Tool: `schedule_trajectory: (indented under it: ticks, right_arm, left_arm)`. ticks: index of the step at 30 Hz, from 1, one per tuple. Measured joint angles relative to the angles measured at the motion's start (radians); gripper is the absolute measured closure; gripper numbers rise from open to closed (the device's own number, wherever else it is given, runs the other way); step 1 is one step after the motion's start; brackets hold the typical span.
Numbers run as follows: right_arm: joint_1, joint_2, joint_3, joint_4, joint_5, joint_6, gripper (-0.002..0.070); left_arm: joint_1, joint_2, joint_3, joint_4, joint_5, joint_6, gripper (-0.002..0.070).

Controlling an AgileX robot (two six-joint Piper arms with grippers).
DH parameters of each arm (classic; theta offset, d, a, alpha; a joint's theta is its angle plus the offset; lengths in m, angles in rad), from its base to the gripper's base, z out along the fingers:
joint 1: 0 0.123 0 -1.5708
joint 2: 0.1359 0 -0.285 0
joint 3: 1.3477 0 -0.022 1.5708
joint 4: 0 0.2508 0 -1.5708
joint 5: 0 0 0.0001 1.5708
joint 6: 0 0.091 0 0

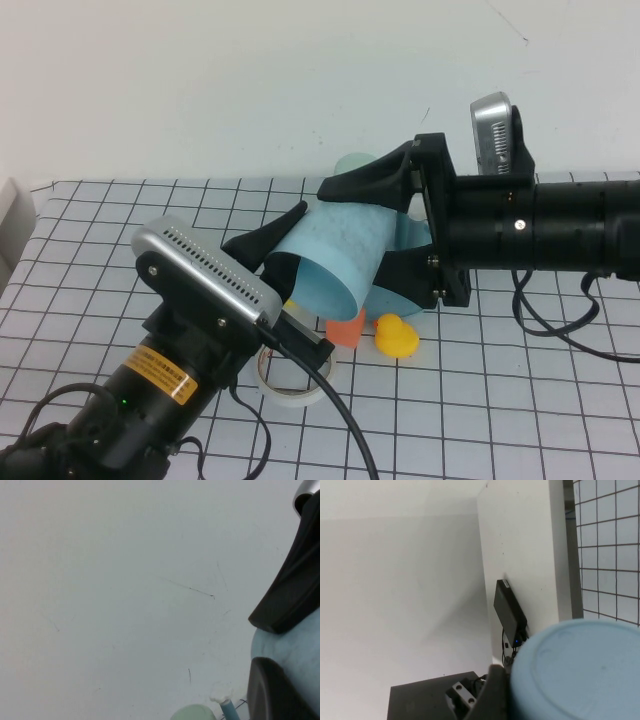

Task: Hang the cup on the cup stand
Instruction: Adjust the cup with two arms

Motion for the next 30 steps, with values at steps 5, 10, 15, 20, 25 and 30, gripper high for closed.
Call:
schedule_trajectory:
  ticks: [5,10,15,20,25,30]
  right_arm:
    - [0.000,0.000,0.000,0.000,0.002,0.000,0.0031]
    - [0.000,0.000,-0.002,0.004,0.002,-0.021,0.0087]
    - [0.000,0.000,-0.002,0.008,0.000,-0.040,0.0087]
    - [0.000,0.000,-0.023,0.008,-0.032,-0.117,0.0087]
    - [0.000,0.006,-0.123,0.007,-0.098,-0.280,0.0087]
    - [0.002,0.006,-0.211,0.009,-0.154,-0.422,0.0087]
  left_arm:
    - [0.000,0.000,0.000,0.001,0.000,0.000,0.0666]
    - [0.000,0.000,0.000,0.002,0.002,-0.006,0.0666]
    - [0.000,0.000,0.000,-0.002,0.002,-0.013,0.0658]
    - [0.000,-0.002,0.000,-0.012,0.002,-0.030,0.0540]
    - [0.000,-0.055,0.000,-0.012,-0.001,-0.049,0.0351]
    - [0.000,-0.136,0.000,-0.018,0.052,-0.054,0.0318]
